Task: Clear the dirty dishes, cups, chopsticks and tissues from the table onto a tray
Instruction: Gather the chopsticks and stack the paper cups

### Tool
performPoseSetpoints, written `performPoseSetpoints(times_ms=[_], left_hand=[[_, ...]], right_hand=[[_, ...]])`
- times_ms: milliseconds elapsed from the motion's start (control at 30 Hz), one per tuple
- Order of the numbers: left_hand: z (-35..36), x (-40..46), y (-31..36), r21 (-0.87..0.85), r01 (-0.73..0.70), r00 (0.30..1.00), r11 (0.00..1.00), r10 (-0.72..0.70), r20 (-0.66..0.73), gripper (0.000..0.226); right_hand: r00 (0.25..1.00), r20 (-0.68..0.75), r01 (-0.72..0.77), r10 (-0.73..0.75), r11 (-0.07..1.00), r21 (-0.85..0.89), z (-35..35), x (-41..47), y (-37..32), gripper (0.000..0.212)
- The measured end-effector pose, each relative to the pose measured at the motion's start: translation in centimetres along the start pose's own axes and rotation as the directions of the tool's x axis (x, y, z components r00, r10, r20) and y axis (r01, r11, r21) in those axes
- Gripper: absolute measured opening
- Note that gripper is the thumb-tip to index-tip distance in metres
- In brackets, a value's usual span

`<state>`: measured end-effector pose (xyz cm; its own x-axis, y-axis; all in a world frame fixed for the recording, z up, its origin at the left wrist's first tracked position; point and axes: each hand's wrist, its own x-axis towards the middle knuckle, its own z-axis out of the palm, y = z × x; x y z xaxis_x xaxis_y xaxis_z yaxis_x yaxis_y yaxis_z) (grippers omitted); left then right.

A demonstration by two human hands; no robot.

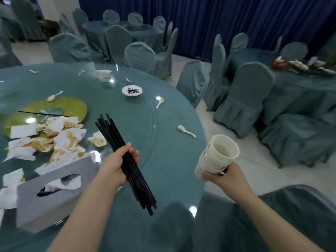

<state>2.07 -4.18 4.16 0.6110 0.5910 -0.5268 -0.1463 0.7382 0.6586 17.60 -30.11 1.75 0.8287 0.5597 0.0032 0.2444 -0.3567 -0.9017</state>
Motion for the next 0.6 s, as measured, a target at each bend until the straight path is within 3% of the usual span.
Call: performPoseSetpoints(times_ms=[267,367,600], left_hand=[[14.3,-6.0,-11.6,0.077,0.124,0.954,0.989,-0.140,0.266,0.019],[21.1,-9.2,-18.0,0.093,0.140,0.927,0.986,-0.163,0.337,0.020],[34.1,-13.7,-32.9,0.136,0.218,0.889,0.966,-0.254,0.381,0.021]], right_hand=[[0.989,-0.151,-0.011,-0.006,0.994,-0.111,-17.9,-8.0,3.1,0.053],[0.968,-0.237,0.050,-0.086,0.987,-0.155,-26.6,-12.1,5.1,0.050],[0.941,-0.331,0.001,-0.073,0.977,-0.214,-44.0,-19.5,12.9,0.066]])
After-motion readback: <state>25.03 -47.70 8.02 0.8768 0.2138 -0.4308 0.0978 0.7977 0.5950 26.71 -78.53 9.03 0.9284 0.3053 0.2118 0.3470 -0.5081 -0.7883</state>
